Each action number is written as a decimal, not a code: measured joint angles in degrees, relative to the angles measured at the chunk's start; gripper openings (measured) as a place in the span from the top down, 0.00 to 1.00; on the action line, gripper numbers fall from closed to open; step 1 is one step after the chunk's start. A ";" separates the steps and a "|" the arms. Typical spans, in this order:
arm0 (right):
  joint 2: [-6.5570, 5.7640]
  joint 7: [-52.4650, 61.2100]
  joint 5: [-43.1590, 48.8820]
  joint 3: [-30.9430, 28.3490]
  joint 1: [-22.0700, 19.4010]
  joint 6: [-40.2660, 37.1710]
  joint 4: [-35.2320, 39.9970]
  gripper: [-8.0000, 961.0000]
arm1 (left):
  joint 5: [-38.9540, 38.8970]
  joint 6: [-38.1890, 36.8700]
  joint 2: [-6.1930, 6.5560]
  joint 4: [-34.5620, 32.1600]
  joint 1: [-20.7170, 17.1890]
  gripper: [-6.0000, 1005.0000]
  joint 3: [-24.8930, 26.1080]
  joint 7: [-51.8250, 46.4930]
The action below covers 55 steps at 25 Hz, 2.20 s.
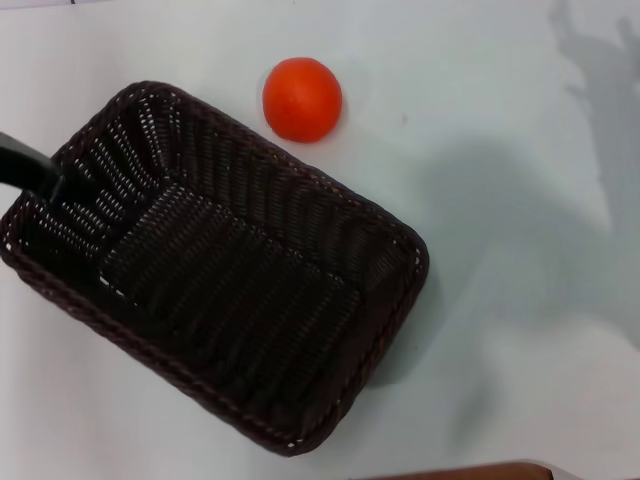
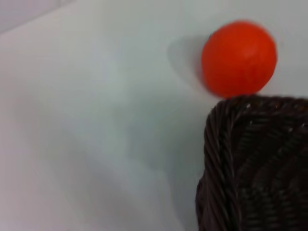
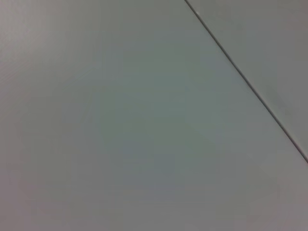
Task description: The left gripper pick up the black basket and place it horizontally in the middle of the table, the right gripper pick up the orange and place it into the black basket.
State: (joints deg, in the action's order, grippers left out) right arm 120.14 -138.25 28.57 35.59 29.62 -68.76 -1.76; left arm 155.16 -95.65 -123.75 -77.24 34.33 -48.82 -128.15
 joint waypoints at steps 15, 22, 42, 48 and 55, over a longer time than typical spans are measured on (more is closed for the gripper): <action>-0.06 0.00 0.00 -1.37 0.82 2.33 0.10 0.08 | -12.25 -6.40 0.18 -2.35 -1.92 0.85 17.45 -15.39; -0.09 0.00 -0.01 -1.48 0.79 2.77 0.62 0.08 | -17.03 -3.65 -0.31 3.87 -6.24 0.85 20.31 -18.03; -0.08 0.00 -0.01 -2.20 1.32 4.60 1.50 0.08 | -25.81 4.14 -0.62 10.20 -13.90 0.76 20.74 -18.82; -0.12 0.00 -0.01 -2.20 1.41 4.61 1.50 0.08 | -25.86 4.41 -0.62 10.22 -13.94 0.73 20.96 -19.24; -0.17 0.00 -0.01 -2.25 1.38 4.61 1.50 0.08 | -26.01 3.42 -0.62 10.25 -14.30 0.68 20.66 -19.62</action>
State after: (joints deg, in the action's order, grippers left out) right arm 119.97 -138.25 28.56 33.35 31.00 -64.15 -0.26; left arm 129.15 -92.23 -124.37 -66.99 20.02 -28.16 -147.77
